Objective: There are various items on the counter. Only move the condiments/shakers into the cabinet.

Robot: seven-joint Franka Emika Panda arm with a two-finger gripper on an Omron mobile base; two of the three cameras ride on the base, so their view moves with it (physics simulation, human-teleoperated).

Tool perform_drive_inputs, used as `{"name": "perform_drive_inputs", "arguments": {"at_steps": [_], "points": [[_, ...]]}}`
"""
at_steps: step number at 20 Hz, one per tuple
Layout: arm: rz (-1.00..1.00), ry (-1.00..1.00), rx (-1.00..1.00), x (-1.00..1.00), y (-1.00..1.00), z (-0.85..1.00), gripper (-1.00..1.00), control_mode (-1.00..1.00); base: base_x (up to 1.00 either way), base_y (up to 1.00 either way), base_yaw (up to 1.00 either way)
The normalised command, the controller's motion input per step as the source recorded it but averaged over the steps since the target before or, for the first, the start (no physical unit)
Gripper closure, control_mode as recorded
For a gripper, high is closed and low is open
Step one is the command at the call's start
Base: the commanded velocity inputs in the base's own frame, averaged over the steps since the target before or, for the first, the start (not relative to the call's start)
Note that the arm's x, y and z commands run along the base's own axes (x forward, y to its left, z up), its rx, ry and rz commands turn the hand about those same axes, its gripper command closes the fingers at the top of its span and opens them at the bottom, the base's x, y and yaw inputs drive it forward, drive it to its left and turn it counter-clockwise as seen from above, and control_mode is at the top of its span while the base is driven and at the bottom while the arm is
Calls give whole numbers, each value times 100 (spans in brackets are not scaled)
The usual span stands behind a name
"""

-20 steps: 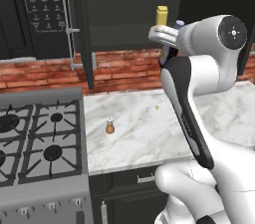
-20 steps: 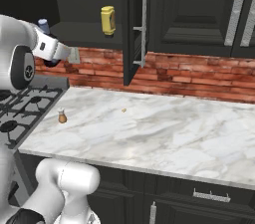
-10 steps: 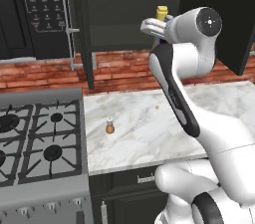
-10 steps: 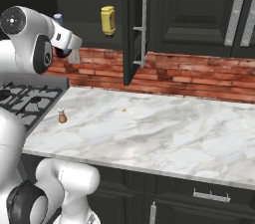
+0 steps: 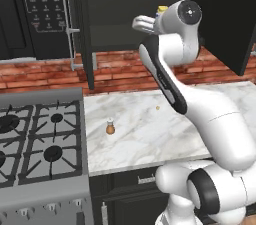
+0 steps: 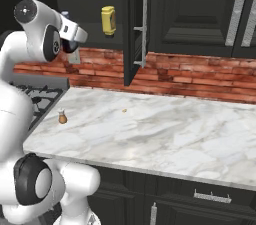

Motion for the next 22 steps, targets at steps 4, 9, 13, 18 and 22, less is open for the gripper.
{"name": "perform_drive_inputs", "arguments": {"at_steps": [4,9,13,18,22], "points": [[0,3,0,69,1,0,100,-100,0,0,0],[0,-17,-1,-10,0,4,100,-100,0,0,0],[0,-2,-1,16,1,2,100,-100,0,0,0],[-2,1,-4,64,16,0,100,-100,0,0,0],[-4,0,-7,77,26,0,100,-100,0,0,0]]}}
